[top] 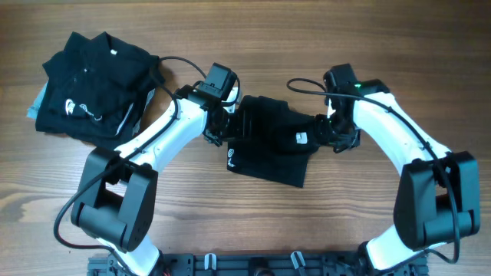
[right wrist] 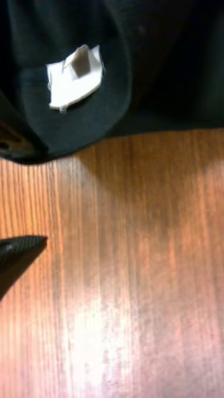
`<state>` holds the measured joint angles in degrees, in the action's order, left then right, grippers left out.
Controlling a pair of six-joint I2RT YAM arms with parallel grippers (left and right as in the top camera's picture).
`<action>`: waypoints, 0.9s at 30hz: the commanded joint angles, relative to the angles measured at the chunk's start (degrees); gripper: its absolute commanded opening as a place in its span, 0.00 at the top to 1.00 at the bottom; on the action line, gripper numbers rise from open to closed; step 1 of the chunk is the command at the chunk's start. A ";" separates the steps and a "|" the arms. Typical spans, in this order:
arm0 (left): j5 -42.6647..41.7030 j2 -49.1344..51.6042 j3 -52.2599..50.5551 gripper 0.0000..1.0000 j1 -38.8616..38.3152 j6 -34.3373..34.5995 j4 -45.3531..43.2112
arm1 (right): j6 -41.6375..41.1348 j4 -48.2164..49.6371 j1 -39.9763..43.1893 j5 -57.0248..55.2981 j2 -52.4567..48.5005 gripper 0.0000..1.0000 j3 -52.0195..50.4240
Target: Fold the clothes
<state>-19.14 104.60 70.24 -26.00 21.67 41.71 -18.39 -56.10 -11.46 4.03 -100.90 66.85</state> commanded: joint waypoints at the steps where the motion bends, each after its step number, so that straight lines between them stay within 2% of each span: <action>1: 0.61 0.66 -0.61 0.50 -0.22 -1.99 0.07 | 12.92 2.97 1.42 17.70 6.43 0.63 2.01; 3: 0.55 0.66 -0.61 0.60 -0.22 -1.95 -0.02 | 12.66 5.03 1.42 20.76 10.58 0.69 2.38; 5: 0.02 0.66 -0.59 0.65 -0.22 -1.95 -0.35 | 10.01 7.69 1.16 21.49 14.67 0.77 2.36; 9: -2.05 0.66 -0.61 0.89 -0.50 -1.97 -2.23 | 8.63 10.29 0.37 21.53 13.60 0.96 0.81; 12: -2.03 0.66 -0.59 0.95 -0.81 -1.97 -2.99 | 7.63 10.10 -1.42 21.97 7.63 0.96 -3.34; 14: -2.05 0.66 -0.59 0.91 -0.81 -1.97 -2.71 | 6.19 9.92 -2.27 21.90 2.32 0.96 -6.32; 18: -2.03 0.66 -0.61 0.66 -0.81 -2.01 0.46 | -1.33 4.46 -2.10 15.63 -4.28 0.96 -9.14; 20: -2.01 0.66 -0.61 0.59 -0.79 -2.67 1.75 | -1.20 3.52 -2.08 12.35 -4.22 0.95 -9.01; 25: -1.38 0.66 -0.59 0.57 -0.74 -3.41 -0.09 | 4.59 3.13 -1.49 12.50 2.67 0.80 -4.00; 27: -1.38 0.66 -0.59 0.60 -0.74 -3.26 -1.27 | 7.39 2.97 -1.49 13.35 8.09 0.79 -0.48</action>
<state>-20.45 104.60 70.19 -26.59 19.55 41.82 -15.46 -53.25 -13.30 18.57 -100.86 60.71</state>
